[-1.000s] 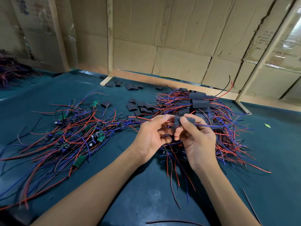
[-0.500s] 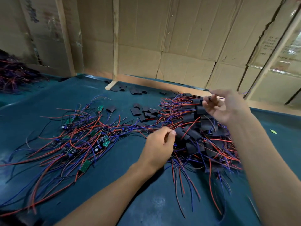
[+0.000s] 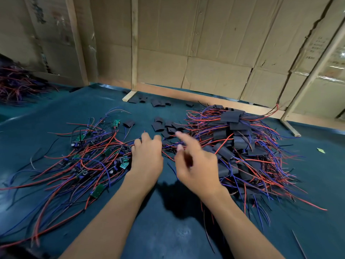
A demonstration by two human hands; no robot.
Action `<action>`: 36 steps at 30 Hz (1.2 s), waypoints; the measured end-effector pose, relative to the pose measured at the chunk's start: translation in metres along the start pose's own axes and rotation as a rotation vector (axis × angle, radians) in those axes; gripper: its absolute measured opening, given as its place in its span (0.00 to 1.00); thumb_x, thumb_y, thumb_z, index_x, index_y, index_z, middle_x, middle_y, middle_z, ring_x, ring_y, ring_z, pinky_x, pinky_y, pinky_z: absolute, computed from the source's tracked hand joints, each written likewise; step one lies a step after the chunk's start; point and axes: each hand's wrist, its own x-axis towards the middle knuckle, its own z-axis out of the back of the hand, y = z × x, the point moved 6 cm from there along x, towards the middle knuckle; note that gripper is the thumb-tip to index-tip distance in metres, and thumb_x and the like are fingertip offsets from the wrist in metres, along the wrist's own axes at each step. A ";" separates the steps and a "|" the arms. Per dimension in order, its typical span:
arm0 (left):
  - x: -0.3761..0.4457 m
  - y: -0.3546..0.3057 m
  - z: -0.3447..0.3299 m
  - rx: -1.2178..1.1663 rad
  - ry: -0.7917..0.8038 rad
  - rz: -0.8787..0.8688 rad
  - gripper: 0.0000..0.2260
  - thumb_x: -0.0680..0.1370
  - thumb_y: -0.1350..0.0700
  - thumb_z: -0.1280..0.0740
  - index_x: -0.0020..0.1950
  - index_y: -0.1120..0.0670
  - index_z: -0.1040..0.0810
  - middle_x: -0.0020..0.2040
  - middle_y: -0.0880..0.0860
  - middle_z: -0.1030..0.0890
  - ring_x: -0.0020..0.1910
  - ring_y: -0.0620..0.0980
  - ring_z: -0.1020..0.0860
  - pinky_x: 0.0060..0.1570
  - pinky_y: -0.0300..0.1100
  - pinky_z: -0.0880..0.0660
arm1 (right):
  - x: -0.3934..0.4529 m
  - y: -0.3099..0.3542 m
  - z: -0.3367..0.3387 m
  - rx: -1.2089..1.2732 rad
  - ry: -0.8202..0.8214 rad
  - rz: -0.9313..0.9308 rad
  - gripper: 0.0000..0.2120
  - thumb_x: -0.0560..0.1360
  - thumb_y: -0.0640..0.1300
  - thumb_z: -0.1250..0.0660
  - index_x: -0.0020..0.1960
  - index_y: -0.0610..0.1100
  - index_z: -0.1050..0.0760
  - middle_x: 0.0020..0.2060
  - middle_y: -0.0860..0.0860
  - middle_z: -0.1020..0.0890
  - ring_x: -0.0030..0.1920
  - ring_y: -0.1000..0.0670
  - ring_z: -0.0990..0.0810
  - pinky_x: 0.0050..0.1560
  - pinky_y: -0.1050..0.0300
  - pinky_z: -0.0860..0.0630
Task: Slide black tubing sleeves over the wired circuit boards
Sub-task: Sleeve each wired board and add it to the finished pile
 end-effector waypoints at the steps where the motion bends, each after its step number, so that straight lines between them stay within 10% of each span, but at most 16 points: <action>1: 0.001 0.000 0.003 -0.047 -0.025 -0.015 0.19 0.78 0.61 0.34 0.69 0.54 0.29 0.61 0.58 0.30 0.60 0.62 0.28 0.59 0.53 0.31 | -0.005 0.000 -0.003 -0.032 0.040 0.044 0.15 0.77 0.39 0.34 0.63 0.43 0.21 0.27 0.53 0.23 0.25 0.50 0.26 0.26 0.54 0.25; 10: -0.008 -0.021 0.044 -0.466 -0.402 -0.289 0.17 0.76 0.61 0.28 0.65 0.57 0.22 0.54 0.58 0.24 0.47 0.61 0.21 0.52 0.59 0.25 | -0.014 -0.028 0.000 0.151 0.087 -0.356 0.08 0.77 0.40 0.34 0.53 0.46 0.18 0.27 0.62 0.27 0.27 0.61 0.29 0.34 0.69 0.33; 17: -0.004 0.010 -0.003 0.187 0.017 0.095 0.25 0.80 0.38 0.38 0.67 0.55 0.29 0.64 0.59 0.32 0.64 0.62 0.33 0.61 0.55 0.33 | -0.018 -0.040 -0.009 0.087 0.268 -0.425 0.08 0.78 0.39 0.32 0.54 0.47 0.17 0.26 0.61 0.25 0.29 0.56 0.27 0.36 0.60 0.28; 27: 0.030 -0.010 0.023 -0.149 0.122 -0.210 0.21 0.73 0.52 0.24 0.65 0.50 0.23 0.57 0.54 0.21 0.57 0.56 0.23 0.57 0.47 0.27 | -0.020 -0.040 -0.012 0.084 0.347 -0.403 0.12 0.75 0.42 0.35 0.56 0.48 0.18 0.37 0.51 0.15 0.38 0.46 0.19 0.44 0.51 0.21; 36: 0.007 -0.037 0.049 -0.509 -0.618 -0.593 0.14 0.76 0.60 0.26 0.61 0.62 0.19 0.52 0.59 0.21 0.51 0.56 0.22 0.58 0.43 0.26 | -0.017 -0.037 -0.004 0.086 0.223 -0.349 0.13 0.74 0.43 0.35 0.57 0.47 0.19 0.37 0.50 0.14 0.36 0.49 0.20 0.41 0.57 0.26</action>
